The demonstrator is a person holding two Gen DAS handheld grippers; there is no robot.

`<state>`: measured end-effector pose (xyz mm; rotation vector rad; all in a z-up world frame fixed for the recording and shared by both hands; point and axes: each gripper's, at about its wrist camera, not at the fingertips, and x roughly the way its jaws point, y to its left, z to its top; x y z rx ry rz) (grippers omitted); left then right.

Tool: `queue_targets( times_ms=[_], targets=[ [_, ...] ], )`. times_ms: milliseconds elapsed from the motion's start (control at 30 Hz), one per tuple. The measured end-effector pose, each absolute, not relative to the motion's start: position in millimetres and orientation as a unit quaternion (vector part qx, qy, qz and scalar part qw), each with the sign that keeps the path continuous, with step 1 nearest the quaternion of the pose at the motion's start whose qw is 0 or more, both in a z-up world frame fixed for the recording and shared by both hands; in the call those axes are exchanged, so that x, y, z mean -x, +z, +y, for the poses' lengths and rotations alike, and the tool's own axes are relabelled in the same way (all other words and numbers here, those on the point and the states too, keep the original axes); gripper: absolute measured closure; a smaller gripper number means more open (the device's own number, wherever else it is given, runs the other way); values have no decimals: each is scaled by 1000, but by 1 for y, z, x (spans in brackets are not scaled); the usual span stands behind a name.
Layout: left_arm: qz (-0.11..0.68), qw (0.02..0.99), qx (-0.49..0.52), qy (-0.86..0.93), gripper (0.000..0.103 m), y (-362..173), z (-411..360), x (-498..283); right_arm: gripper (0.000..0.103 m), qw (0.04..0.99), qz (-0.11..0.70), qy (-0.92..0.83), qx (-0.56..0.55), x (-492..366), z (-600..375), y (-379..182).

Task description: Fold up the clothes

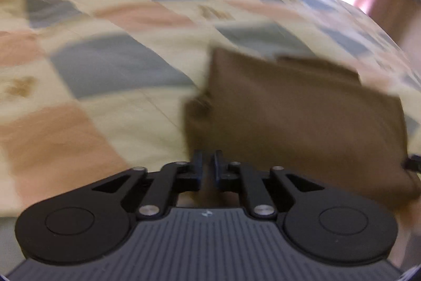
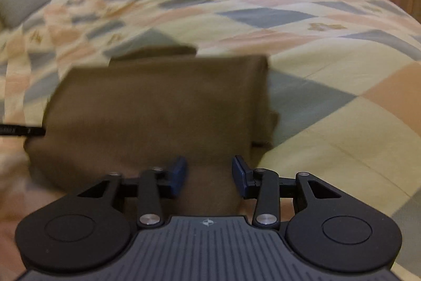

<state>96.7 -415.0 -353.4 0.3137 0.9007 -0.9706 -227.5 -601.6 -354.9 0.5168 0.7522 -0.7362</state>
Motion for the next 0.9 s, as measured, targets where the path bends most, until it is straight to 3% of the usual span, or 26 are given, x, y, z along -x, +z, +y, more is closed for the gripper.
queue_targets(
  times_ms=[67, 200, 367, 533, 667, 733, 800, 867, 900],
  targets=[
    [409, 784, -135, -448, 91, -334, -409, -96, 61, 823, 336, -367, -273, 239, -604, -343],
    [410, 745, -125, -511, 90, -313, -426, -69, 46, 773, 230, -381, -452, 284, -607, -349],
    [415, 705, -123, -562, 88, -331, -479, -32, 45, 678, 105, -361, -632, 311, -605, -403],
    [438, 700, -160, -541, 88, -370, -513, -22, 46, 645, 62, -356, -673, 302, -606, -429],
    [422, 703, -154, -551, 84, -357, -513, -25, 46, 628, 40, -365, -686, 304, -599, -426],
    [405, 712, -162, -550, 75, -355, -514, -27, 47, 603, 14, -371, -706, 308, -588, -429],
    [406, 710, -185, -545, 76, -367, -521, -30, 47, 580, -10, -369, -726, 308, -578, -436],
    [411, 702, -205, -545, 75, -379, -525, -31, 56, 564, -20, -371, -738, 299, -574, -442],
    [409, 700, -203, -548, 76, -375, -524, -33, 67, 559, -14, -386, -734, 294, -575, -441]
  ],
)
